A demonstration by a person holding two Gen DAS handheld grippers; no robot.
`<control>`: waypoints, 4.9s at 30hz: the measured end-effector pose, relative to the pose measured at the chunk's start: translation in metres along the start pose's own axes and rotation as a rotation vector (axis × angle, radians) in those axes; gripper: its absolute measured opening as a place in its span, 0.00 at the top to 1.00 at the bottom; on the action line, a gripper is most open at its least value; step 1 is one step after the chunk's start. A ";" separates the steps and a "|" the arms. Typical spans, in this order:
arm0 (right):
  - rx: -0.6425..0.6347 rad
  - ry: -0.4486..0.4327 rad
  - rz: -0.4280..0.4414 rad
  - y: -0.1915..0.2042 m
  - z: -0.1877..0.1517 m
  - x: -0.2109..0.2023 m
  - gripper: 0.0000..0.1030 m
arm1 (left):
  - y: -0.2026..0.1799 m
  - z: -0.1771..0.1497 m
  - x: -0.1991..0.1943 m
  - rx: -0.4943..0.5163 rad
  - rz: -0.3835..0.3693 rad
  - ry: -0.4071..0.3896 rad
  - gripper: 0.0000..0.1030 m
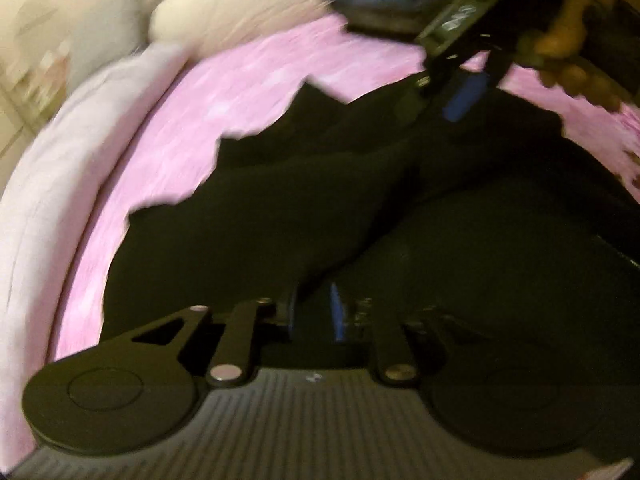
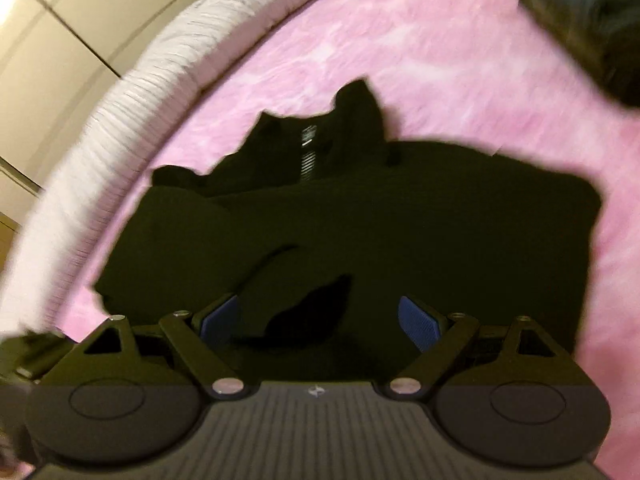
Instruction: Fold clothes
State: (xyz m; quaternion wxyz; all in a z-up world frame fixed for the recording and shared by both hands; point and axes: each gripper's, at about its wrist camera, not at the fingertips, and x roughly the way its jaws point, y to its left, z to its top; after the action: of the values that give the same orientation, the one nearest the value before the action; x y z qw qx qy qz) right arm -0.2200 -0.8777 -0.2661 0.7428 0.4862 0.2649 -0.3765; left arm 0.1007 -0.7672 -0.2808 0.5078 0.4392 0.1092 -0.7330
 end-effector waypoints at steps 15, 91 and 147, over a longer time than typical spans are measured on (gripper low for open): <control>0.716 0.048 0.339 -0.049 -0.012 0.081 0.43 | 0.000 -0.016 -0.030 -0.265 0.046 0.053 0.68; 0.074 -0.061 0.013 -0.051 0.002 -0.067 0.92 | 0.072 -0.033 -0.061 -0.475 -0.006 0.000 0.45; -0.054 -0.004 0.111 -0.028 0.038 -0.024 0.91 | 0.099 -0.043 0.062 -0.303 -0.089 0.233 0.44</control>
State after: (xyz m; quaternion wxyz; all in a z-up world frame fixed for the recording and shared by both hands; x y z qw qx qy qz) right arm -0.2555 -0.9124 -0.2472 0.7760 0.4790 0.2460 -0.3285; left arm 0.2005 -0.8265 -0.3246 0.5193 0.4342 0.2955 -0.6741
